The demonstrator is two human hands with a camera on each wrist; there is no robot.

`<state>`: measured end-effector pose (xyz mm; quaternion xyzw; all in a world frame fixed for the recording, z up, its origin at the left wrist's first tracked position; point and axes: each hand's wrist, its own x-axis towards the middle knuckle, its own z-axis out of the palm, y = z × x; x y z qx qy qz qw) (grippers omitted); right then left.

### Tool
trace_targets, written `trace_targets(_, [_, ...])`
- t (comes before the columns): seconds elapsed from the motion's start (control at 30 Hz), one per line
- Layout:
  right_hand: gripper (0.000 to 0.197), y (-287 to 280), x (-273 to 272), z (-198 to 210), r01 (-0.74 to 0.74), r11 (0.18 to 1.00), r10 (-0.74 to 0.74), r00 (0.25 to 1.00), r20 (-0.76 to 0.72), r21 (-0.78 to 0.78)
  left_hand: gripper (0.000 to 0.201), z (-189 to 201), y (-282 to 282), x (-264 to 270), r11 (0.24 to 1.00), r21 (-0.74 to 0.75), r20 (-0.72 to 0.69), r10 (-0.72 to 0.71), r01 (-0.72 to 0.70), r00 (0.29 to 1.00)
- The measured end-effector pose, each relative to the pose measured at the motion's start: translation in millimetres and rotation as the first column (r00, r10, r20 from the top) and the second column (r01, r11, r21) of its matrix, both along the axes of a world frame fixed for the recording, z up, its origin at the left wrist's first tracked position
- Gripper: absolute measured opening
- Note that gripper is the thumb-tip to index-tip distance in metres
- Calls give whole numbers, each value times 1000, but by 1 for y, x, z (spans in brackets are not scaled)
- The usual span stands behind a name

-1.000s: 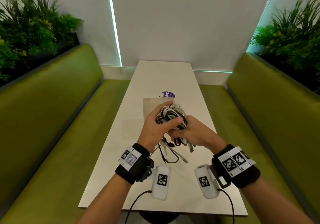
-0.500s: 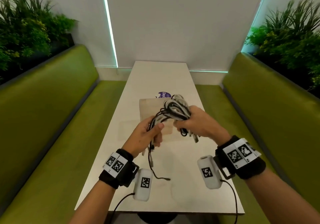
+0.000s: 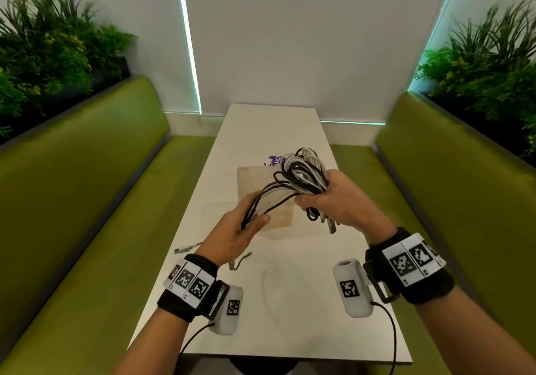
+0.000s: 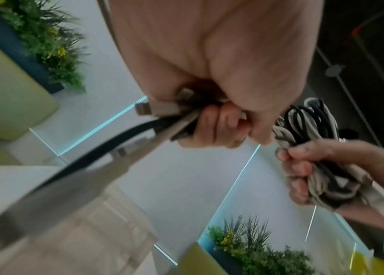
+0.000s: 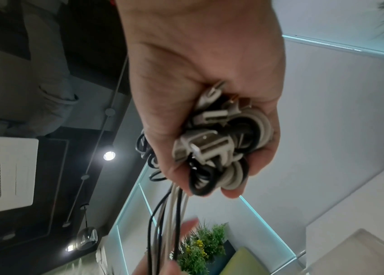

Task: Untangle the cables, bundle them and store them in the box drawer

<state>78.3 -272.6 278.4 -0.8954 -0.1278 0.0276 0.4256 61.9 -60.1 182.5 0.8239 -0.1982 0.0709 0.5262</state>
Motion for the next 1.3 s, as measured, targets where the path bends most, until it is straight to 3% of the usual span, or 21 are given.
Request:
trace_targets(0.17, [13,3,-2,8,-4,1000,6,998,-57,25,45,-12,1,0,978,52,205,188,-202,961])
trace_targets(0.3, [14,5,-1,15,-8,999,5,997,-72,-36,85,-16,3,5,981,22,144,186,-191,972])
trace_targets(0.37, [14,9,-2,15,-28,997,20,995,-99,-78,94,-9,-8,5,991,10,111,134,-136,985])
trace_targets(0.43, [15,13,-3,13,-50,995,40,992,-123,-86,76,-5,-21,7,989,35,109,136,-140,985])
trace_targets(0.57, [17,9,-4,17,-47,998,42,991,-127,-36,19,-8,-34,6,984,19,92,172,-175,981])
trace_targets(0.63, [19,6,-3,16,-47,999,46,990,-137,-6,18,-11,-35,2,987,-139,-35,79,-83,996])
trace_targets(0.73, [20,7,-3,8,-20,999,25,989,-143,33,24,-10,-34,-2,921,-388,-167,-38,-31,985])
trace_targets(0.93, [16,9,-5,-5,0,993,11,995,-102,115,34,-17,-15,-3,935,-352,-139,0,-49,990])
trace_targets(1.03, [14,12,-6,-10,12,990,-5,999,-50,140,38,-14,-10,-5,906,-423,-180,-57,-25,982])
trace_targets(1.1, [14,15,-4,-15,38,984,-35,999,-23,172,35,-8,-16,-4,885,-460,-188,-22,-68,982])
trace_targets(1.2, [9,25,-5,-30,6,983,1,999,-34,186,30,3,-29,3,795,-576,-180,103,-190,978])
trace_targets(1.3, [9,35,-6,-49,-26,990,39,994,-98,135,21,11,-39,6,643,-724,-247,97,-251,964])
